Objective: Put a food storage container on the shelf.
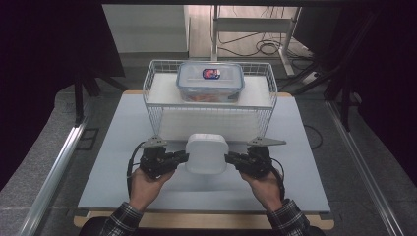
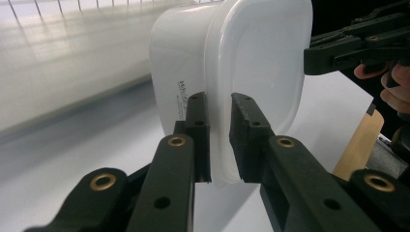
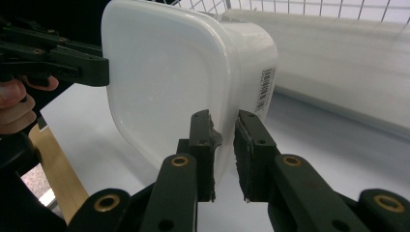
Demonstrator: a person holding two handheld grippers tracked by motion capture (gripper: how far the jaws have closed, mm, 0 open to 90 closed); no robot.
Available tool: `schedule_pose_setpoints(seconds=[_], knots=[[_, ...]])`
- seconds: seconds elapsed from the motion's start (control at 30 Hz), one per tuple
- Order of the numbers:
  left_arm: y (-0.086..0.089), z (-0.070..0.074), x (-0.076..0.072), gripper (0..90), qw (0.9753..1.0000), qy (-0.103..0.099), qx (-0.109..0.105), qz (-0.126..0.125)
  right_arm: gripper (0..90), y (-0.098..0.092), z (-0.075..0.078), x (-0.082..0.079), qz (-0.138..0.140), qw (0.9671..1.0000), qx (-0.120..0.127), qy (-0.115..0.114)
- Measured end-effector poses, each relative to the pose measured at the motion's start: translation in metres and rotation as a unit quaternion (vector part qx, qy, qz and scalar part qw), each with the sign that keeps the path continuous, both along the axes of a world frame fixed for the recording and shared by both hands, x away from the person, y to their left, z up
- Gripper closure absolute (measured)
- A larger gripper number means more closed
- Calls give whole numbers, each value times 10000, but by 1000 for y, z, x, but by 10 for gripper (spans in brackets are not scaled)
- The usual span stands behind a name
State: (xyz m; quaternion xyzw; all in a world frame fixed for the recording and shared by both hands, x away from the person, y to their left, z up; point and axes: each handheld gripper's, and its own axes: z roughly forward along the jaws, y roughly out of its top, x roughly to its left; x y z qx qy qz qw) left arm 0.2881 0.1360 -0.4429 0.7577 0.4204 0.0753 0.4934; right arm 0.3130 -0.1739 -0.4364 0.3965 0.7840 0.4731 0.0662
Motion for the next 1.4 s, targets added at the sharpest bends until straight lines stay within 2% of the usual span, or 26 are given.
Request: schedule_pose_setpoints(seconds=[0.43, 0.7, 0.8, 0.9, 0.97, 1.13, 1.4], knots=[[0, 30, 7, 795, 9994, -336, 44, 16, 777, 1, 25, 9, -18, 9997, 52, -243], [2, 51, 13, 796, 9987, -514, 26, 41, 777, 3, 46, 16, -39, 9991, 83, -422], [3, 59, 16, 797, 9982, -592, 15, 57, 776, 5, 59, 21, -47, 9986, 93, -514], [4, 72, 19, 797, 9975, -710, -12, 69, 775, 5, 68, 24, -51, 9983, 126, -572], [4, 75, 20, 798, 9972, -743, -26, 68, 775, 5, 71, 25, -50, 9981, 147, -588], [4, 94, 22, 800, 9954, -954, -42, 101, 773, 6, 89, 29, -76, 9969, 204, -760], [5, 115, 26, 801, 9934, -1136, -95, 110, 772, 6, 110, 34, -82, 9955, 261, -912]])
